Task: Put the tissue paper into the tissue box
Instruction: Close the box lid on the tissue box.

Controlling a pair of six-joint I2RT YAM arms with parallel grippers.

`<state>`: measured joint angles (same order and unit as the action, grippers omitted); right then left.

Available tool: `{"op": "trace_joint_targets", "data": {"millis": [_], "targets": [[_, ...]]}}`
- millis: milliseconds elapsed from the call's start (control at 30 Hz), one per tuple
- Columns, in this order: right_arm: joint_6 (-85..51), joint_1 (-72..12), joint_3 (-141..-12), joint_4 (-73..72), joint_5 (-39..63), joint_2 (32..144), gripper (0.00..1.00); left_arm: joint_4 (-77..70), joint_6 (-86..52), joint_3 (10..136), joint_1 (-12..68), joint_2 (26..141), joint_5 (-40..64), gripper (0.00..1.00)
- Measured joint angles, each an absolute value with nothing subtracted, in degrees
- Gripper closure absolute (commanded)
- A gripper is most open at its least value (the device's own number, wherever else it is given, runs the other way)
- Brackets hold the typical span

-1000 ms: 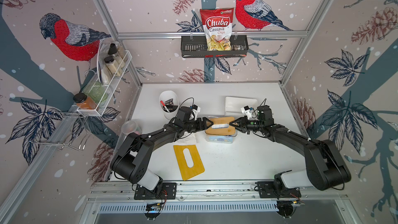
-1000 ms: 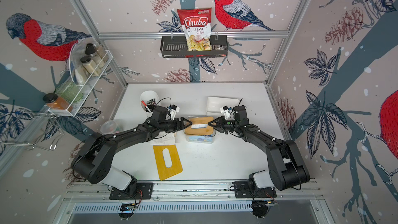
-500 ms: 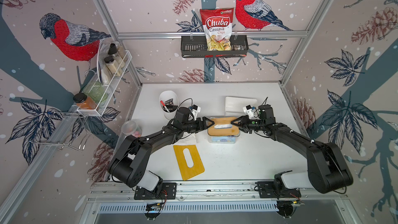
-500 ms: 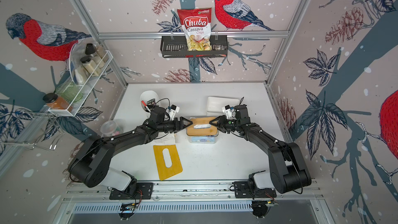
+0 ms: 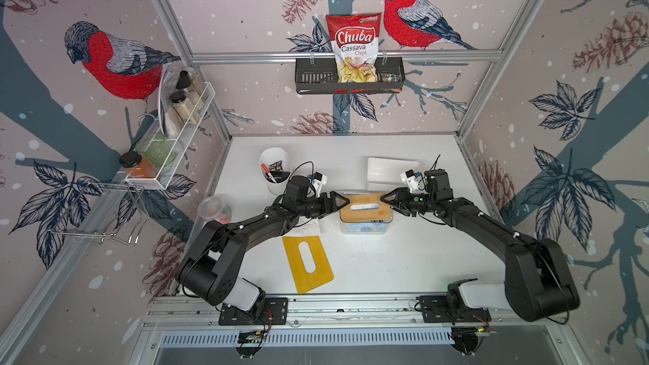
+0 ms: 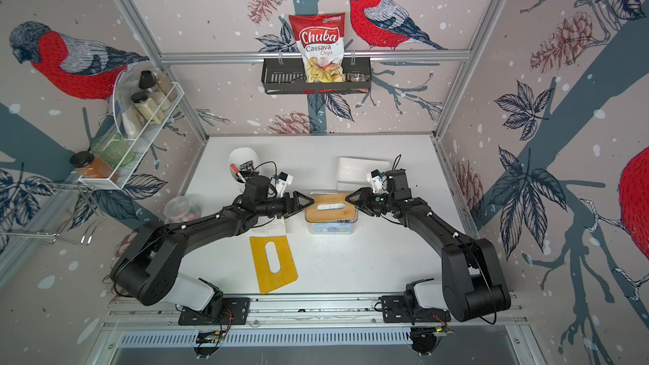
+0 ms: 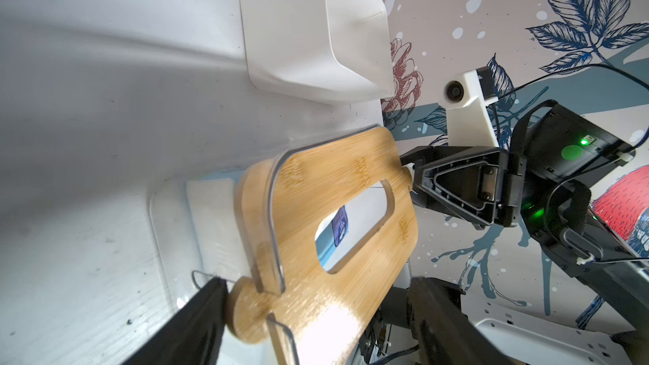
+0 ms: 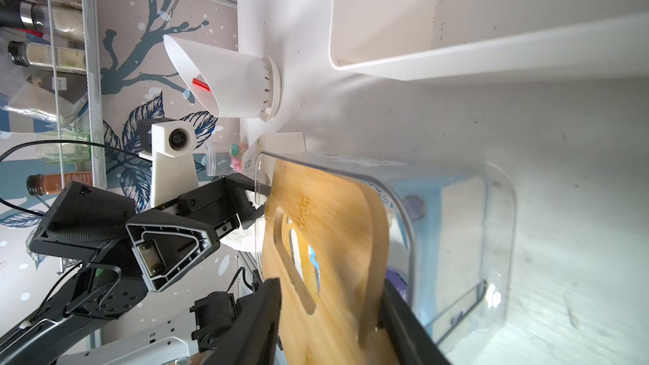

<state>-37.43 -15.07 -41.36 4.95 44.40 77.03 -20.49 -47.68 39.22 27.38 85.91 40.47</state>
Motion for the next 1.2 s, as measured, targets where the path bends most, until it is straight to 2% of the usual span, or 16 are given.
{"op": "trace_joint_targets", "data": {"millis": [533, 1200], "targets": [[-31.27, -13.5, -43.16, 12.43, 36.6, 73.76, 0.46, -22.02, -47.94, 38.54, 27.38, 86.54, 40.49, 0.17], [-31.7, -14.87, -42.09, 11.2, 37.58, 73.87, 0.46, -29.28, -52.56, 41.04, 29.32, 94.89, 43.9, 0.16]]}}
